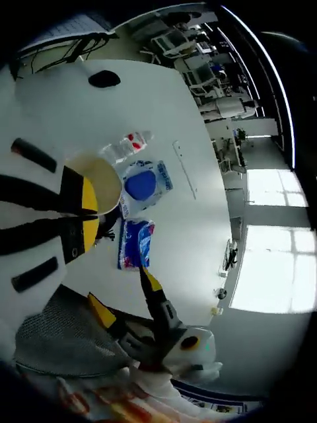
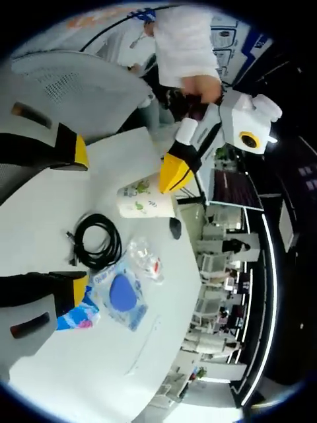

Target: Arrange the tabletop items into an orderly group along one side of the table until the central work area is clear of visible clutter.

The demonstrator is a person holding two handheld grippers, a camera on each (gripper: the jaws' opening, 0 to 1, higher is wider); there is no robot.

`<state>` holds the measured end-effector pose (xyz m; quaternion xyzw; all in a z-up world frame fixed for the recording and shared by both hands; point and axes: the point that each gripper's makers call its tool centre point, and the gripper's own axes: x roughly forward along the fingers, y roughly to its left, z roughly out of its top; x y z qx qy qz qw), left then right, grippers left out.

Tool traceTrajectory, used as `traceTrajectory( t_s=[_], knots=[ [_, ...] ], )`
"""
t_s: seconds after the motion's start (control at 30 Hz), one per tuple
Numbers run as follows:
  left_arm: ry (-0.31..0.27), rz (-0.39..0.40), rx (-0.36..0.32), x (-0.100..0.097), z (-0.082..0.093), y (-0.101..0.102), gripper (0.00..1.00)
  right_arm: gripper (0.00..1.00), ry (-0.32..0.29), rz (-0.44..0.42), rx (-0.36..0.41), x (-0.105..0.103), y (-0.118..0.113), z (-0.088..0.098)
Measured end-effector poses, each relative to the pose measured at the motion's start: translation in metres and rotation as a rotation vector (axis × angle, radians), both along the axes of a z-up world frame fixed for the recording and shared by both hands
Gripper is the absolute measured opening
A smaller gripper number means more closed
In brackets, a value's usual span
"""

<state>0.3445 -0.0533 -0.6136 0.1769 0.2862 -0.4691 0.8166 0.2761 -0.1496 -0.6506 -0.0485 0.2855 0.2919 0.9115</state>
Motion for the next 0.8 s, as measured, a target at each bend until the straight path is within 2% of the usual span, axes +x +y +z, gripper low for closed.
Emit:
traceTrajectory(
  t_s=[0.1, 0.17, 0.2, 0.3, 0.4, 0.43, 0.53, 0.63, 0.73, 0.8],
  knots=[
    [-0.059, -0.056, 0.102, 0.008, -0.011, 0.004, 0.00, 0.63, 0.031, -0.046, 0.009, -0.007, -0.013, -0.007],
    [-0.073, -0.082, 0.136, 0.011, -0.020, 0.004, 0.00, 0.63, 0.060, -0.078, 0.020, -0.008, -0.016, -0.013],
    [-0.070, -0.078, 0.138, 0.012, -0.024, 0.003, 0.00, 0.63, 0.064, -0.082, 0.024, -0.006, -0.014, -0.014],
    [-0.090, -0.119, 0.205, 0.017, -0.041, 0.004, 0.00, 0.64, 0.067, -0.063, 0.008, -0.004, -0.006, -0.019],
    [-0.082, -0.118, 0.195, 0.021, -0.051, 0.001, 0.00, 0.63, 0.080, -0.023, -0.012, -0.008, 0.004, -0.030],
    [-0.076, -0.112, 0.189, 0.022, -0.052, 0.000, 0.00, 0.62, 0.098, 0.019, -0.045, -0.015, 0.008, -0.039],
    [-0.077, -0.121, 0.200, 0.024, -0.057, -0.002, 0.00, 0.61, 0.111, 0.050, -0.083, -0.021, 0.009, -0.049],
    [-0.086, -0.114, 0.207, 0.027, -0.061, -0.001, 0.00, 0.59, 0.108, 0.053, -0.095, -0.020, 0.010, -0.050],
    [-0.055, -0.075, 0.183, 0.029, -0.066, -0.001, 0.00, 0.53, 0.105, 0.087, -0.132, -0.022, 0.012, -0.054],
    [-0.049, -0.069, 0.183, 0.029, -0.069, 0.000, 0.00, 0.54, 0.103, 0.089, -0.134, -0.022, 0.012, -0.053]
  ],
)
